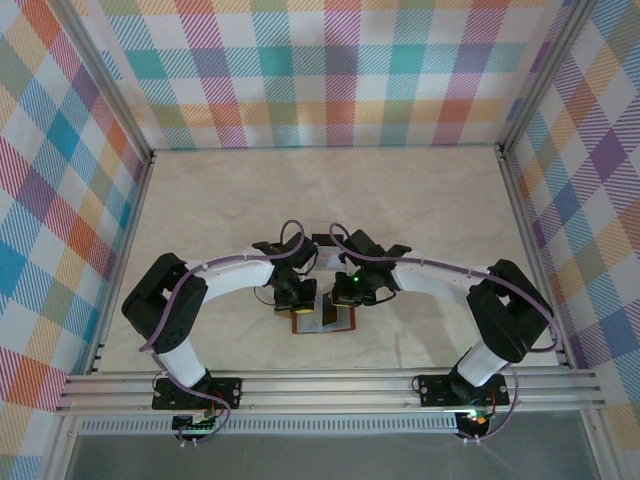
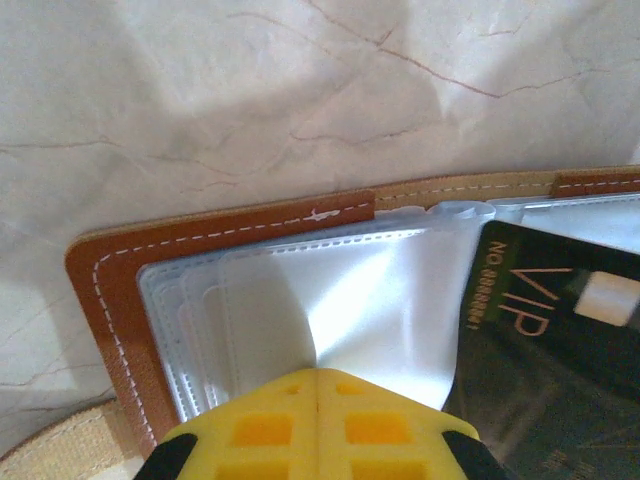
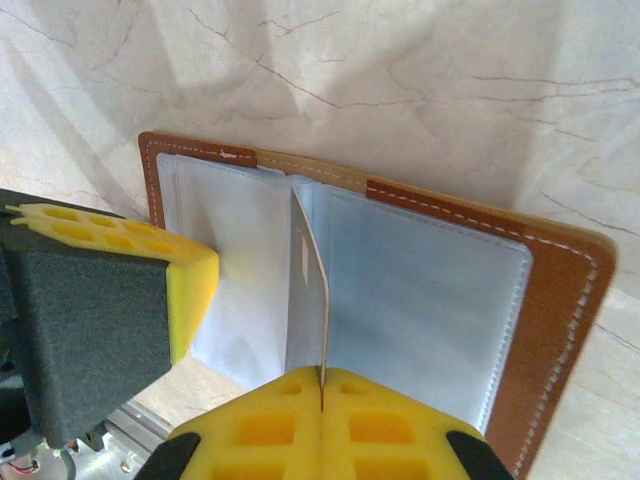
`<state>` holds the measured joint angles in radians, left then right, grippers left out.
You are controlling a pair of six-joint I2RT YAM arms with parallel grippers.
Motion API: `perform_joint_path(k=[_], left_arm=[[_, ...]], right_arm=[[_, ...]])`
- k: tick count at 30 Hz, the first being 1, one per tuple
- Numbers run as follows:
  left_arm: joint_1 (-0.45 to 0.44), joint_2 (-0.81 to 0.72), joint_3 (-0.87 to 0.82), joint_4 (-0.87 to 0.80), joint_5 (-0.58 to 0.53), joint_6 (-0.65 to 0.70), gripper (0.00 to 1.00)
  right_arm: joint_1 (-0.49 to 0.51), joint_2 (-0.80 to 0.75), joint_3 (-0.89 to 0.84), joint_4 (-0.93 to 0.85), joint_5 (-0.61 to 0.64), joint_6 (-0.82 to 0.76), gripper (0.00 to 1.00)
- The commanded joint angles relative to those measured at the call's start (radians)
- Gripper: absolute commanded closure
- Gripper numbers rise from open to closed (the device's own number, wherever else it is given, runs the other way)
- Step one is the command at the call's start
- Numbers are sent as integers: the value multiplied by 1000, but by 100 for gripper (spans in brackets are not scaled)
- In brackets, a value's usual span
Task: Take the credit cards out of the card holder
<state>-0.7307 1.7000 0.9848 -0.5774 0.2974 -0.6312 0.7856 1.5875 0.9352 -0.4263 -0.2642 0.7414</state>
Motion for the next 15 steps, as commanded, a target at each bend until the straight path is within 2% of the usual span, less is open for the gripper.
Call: perform_joint_path(k=[1, 7, 15], left_arm=[[-12, 6, 6, -56, -46, 14, 95], [-12, -21, 27, -73, -53, 12, 94], [-12, -79, 37, -85, -77, 4, 92]], right_arm=[[-2, -44, 20, -65, 47, -38, 93], [-5, -70, 71, -136, 88, -125, 98], [-6, -92, 169, -230, 189, -422, 98]])
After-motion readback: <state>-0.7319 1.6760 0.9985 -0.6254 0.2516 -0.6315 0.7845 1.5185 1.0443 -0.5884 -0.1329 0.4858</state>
